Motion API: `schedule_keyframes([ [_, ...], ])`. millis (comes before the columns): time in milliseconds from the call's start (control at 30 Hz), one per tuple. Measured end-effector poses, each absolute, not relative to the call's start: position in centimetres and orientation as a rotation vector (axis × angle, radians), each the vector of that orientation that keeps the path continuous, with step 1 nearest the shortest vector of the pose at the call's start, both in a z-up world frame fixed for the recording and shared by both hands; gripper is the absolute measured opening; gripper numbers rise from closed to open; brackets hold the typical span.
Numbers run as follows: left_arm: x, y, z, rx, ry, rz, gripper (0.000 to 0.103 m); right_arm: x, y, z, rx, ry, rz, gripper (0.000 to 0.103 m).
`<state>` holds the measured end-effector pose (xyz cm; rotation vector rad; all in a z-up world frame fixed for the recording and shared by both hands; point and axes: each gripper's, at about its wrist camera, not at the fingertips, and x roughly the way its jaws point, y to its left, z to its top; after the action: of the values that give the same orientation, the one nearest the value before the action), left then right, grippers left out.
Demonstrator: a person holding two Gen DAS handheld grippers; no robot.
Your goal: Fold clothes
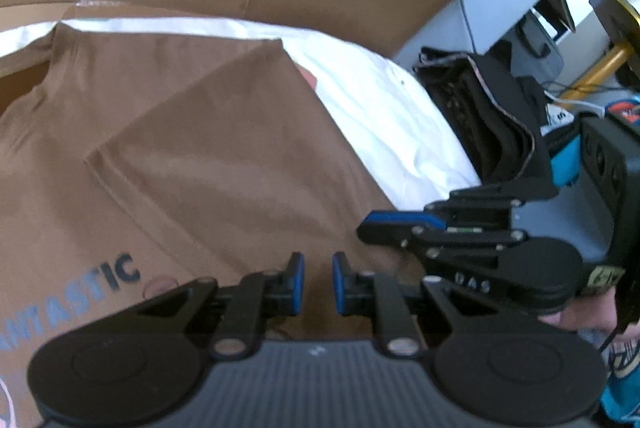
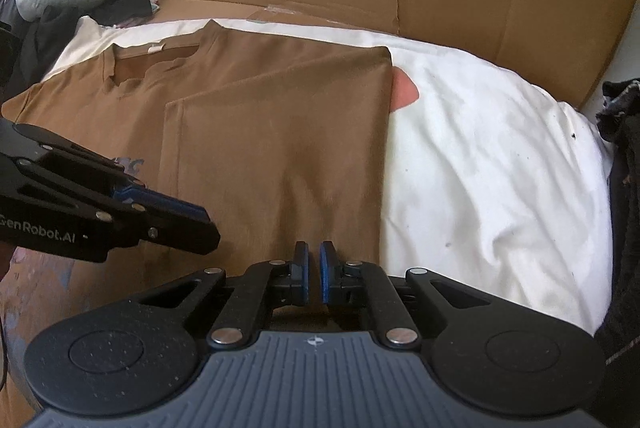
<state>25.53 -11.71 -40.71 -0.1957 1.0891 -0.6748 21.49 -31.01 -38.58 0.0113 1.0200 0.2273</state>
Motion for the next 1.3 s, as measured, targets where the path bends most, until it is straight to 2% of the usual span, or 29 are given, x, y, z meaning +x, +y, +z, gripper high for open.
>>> schedule_keyframes([
  [600, 23.3, -11.5, -40.2, -0.078, 1.097, -0.684, 0.016, 19.4, -30.7, -37.8, 0.038, 1.011, 0.205, 0.008],
  [700, 23.8, -11.6, -40.6, -0.049, 1.109, -0.688, 0.017, 19.3, -30.6, -38.5, 0.008, 1.02, 0.204, 0.016],
  [800, 24.8, -11.4, -41.0, -0.033, 1.129, -0.689, 0.01, 19.4, -30.8, -38.7, -0.015, 1.015, 0.212, 0.016],
  [1033, 25.9, -10.8, -40.7, -0.012, 1.166, -0.691, 0.01, 19.7, -32.3, -38.5, 0.008, 1.032, 0.169, 0.017],
  [1133, 26.1, -10.3, -40.2, -0.017, 1.171, -0.671, 0.018, 19.6, -32.0, -38.7, -0.031, 1.036, 0.178, 0.016],
  [1167, 26.1, -10.1, -39.8, -0.019, 1.166, -0.658, 0.029, 19.6, -31.9, -38.9, -0.043, 1.039, 0.181, 0.016],
  [1200, 26.1, -9.7, -39.4, -0.022, 1.159, -0.645, 0.035, 19.7, -31.9, -39.0, -0.042, 1.043, 0.182, 0.016],
  [1300, 26.2, -8.4, -38.0, -0.031, 1.149, -0.608, 0.036, 20.1, -32.3, -39.0, -0.002, 1.064, 0.179, 0.016],
])
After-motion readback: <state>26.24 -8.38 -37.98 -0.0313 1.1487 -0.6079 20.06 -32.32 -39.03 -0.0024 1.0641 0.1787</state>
